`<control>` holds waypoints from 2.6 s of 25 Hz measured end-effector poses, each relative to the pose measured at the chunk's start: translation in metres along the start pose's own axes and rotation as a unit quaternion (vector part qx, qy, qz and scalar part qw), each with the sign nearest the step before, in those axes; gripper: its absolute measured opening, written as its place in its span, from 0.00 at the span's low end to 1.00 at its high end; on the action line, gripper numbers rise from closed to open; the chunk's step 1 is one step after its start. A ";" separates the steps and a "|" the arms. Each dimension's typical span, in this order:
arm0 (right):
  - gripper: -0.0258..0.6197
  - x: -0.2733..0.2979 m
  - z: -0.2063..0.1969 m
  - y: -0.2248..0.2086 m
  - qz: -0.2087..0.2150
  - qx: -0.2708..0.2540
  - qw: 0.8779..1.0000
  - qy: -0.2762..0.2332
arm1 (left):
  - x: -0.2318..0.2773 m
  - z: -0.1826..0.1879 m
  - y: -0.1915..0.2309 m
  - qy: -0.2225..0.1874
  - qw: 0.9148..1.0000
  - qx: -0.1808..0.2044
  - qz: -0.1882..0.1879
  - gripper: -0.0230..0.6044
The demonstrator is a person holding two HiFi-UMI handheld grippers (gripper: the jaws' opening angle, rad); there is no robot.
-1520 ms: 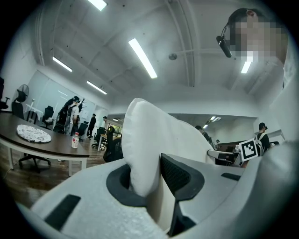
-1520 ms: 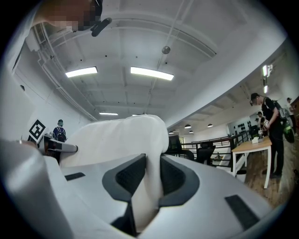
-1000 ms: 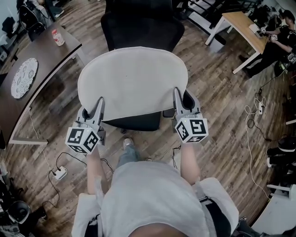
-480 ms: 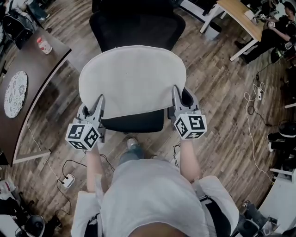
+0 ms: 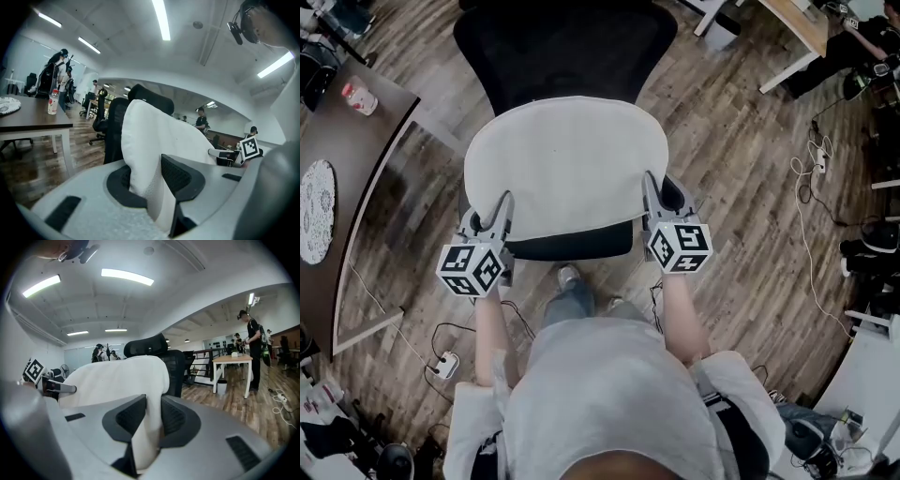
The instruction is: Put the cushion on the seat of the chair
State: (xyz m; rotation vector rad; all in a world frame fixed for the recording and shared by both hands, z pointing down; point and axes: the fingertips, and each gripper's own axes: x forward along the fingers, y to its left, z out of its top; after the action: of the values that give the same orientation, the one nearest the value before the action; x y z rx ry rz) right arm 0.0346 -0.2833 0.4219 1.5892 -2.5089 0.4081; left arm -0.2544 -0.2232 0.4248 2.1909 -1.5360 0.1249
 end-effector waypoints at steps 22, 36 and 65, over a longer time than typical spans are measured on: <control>0.14 0.061 -0.181 -0.020 -0.051 0.071 0.979 0.183 | 0.070 -0.153 0.075 0.165 0.984 -0.070 0.014 0.18; 0.15 0.089 -0.289 -0.030 -0.068 0.100 0.956 0.268 | 0.104 -0.248 0.115 0.241 0.966 -0.098 0.017 0.18; 0.17 0.130 -0.414 -0.058 -0.077 0.090 0.923 0.367 | 0.155 -0.367 0.166 0.333 0.934 -0.118 0.043 0.23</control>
State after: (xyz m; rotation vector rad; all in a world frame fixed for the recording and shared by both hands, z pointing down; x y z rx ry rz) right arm 0.0208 -0.2933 0.8594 1.3266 -1.8031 1.0133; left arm -0.2799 -0.2500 0.8548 1.6440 -1.1765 0.6114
